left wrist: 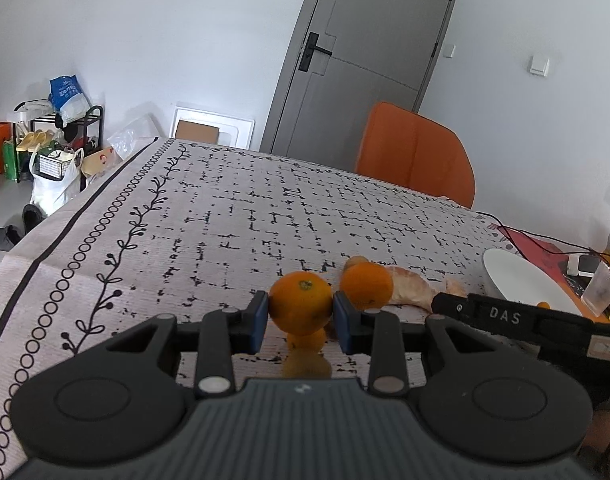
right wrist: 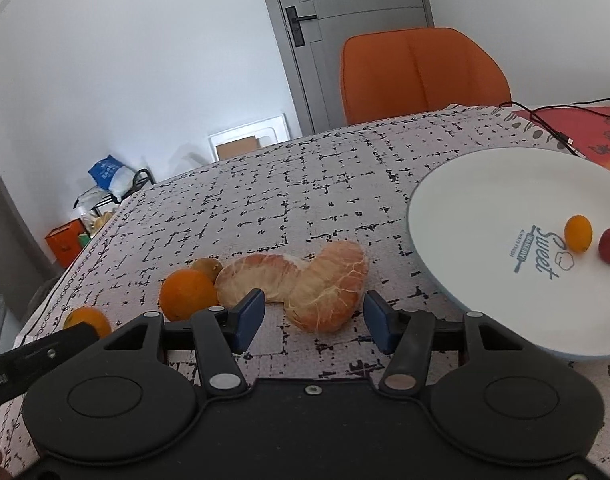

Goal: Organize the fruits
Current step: 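Grasp the peeled tangerine with the right gripper while the left gripper holds the orange, then carry the peeled tangerine to the plate with the right gripper while the left carries the orange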

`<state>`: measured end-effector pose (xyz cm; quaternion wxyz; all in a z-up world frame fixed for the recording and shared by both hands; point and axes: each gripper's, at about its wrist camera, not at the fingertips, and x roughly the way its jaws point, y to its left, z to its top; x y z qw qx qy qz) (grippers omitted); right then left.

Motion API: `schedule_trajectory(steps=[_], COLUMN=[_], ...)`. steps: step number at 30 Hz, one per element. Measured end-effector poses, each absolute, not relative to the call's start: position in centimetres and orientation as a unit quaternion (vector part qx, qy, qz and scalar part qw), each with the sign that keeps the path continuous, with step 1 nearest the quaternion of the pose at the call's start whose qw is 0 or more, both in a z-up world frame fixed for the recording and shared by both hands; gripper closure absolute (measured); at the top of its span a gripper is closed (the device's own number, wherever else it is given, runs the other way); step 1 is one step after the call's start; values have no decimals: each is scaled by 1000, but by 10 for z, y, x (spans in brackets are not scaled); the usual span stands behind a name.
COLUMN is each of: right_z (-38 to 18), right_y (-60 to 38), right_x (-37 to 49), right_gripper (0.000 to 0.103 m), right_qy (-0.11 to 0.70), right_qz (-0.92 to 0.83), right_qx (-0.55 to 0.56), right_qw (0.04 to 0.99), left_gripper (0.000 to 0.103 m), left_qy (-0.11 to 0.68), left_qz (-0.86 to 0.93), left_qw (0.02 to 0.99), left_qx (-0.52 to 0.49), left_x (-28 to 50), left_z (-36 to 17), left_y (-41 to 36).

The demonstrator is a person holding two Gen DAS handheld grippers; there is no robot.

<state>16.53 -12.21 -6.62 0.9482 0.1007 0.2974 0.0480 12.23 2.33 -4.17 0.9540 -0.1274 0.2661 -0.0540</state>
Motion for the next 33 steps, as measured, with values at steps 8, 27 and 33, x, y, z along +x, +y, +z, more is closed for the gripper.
schedule_trajectory(steps=[8,27,33], right_z=[-69,-50,-41], right_y=[-130,-158,-168], right_x=[170,144,134], right_gripper=[71,77,78], right_qy=[297,263,241], right_qz=[42,104,109], right_qx=[115,165,176], right_qw=[947,945,948], left_gripper=[70,70,70], left_qy=[267,256,253], left_qz=[-47,-63,-73], left_qw=[954,959,959], left_qx=[-128,-107,-100], left_x=[125,120,120], left_z=[-42,-28,-23], left_y=[27,-6,-19])
